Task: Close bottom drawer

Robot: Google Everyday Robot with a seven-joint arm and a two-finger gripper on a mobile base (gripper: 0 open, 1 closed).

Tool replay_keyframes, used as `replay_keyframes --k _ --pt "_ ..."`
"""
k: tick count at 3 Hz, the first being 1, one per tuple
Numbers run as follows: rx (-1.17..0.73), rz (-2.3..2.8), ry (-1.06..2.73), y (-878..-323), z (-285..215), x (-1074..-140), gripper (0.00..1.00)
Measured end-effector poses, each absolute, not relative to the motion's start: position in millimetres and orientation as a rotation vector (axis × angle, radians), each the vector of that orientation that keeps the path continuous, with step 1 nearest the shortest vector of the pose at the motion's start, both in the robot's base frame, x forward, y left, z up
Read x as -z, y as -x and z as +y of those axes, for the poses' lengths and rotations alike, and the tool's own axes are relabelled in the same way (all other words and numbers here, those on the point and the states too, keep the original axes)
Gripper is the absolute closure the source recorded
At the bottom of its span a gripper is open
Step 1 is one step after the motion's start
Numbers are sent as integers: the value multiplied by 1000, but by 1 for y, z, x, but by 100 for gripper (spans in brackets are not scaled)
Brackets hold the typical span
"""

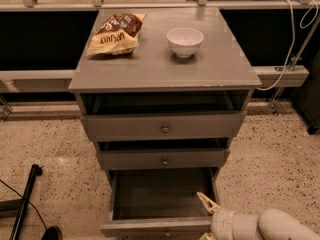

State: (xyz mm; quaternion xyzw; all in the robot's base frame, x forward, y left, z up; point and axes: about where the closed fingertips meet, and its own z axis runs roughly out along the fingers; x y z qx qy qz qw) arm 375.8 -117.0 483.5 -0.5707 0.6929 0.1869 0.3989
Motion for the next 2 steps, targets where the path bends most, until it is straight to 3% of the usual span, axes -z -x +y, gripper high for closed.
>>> replay_keyframes --k 2 --pt "-520 1727 1496 -375 -96 -434 0"
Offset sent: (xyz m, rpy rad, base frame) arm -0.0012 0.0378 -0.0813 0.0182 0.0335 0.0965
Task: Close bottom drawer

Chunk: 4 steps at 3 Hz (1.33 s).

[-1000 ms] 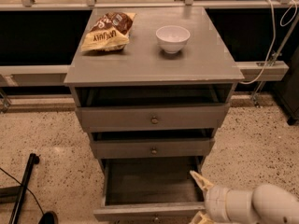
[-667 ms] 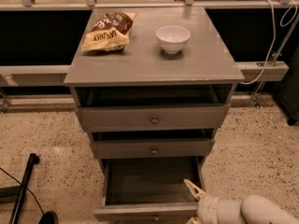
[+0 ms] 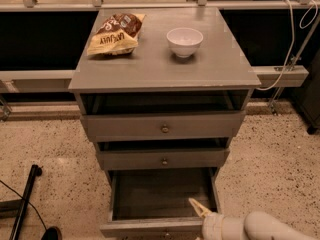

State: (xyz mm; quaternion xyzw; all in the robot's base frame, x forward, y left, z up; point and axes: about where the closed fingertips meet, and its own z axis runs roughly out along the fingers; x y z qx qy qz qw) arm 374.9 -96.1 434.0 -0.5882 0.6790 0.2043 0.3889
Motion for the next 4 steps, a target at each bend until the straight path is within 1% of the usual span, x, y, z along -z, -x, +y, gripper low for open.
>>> replay_keyframes --k 1,2,3,4 --pt "-526 1695 1574 -375 -81 -377 0" --pt "-567 1723 1614 -371 -75 -318 18" --pt "-629 1753 1616 -371 -67 -276 42" --pt "-704 1807 1577 -372 -65 -231 73"
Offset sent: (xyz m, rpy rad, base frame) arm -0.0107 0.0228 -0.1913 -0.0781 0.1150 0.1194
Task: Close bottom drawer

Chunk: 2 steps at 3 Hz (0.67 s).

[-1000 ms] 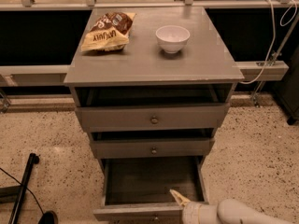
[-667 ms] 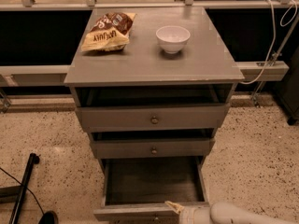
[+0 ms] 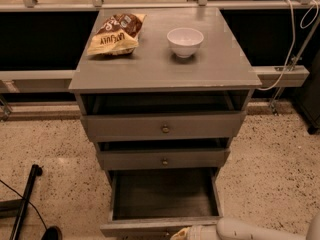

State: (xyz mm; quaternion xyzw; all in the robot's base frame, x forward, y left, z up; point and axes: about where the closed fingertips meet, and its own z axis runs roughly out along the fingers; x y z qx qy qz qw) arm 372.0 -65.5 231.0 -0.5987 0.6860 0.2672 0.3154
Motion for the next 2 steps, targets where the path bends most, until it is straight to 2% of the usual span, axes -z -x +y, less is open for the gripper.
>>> replay_keyframes --k 1,2 --pt "-749 1831 1524 -372 -69 -207 96" --pt "-750 1832 1519 -373 -68 -205 100"
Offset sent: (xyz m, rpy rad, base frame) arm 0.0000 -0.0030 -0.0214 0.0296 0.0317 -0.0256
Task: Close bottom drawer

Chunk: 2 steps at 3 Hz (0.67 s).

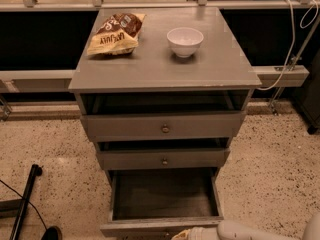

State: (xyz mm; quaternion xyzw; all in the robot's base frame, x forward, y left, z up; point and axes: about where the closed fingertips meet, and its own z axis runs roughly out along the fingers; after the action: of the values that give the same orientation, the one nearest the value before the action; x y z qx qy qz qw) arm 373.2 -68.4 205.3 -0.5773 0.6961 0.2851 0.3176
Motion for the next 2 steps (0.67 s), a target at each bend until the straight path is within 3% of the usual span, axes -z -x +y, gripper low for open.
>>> replay_keyframes --k 2 --pt "-756 1905 1393 -393 -79 -169 100"
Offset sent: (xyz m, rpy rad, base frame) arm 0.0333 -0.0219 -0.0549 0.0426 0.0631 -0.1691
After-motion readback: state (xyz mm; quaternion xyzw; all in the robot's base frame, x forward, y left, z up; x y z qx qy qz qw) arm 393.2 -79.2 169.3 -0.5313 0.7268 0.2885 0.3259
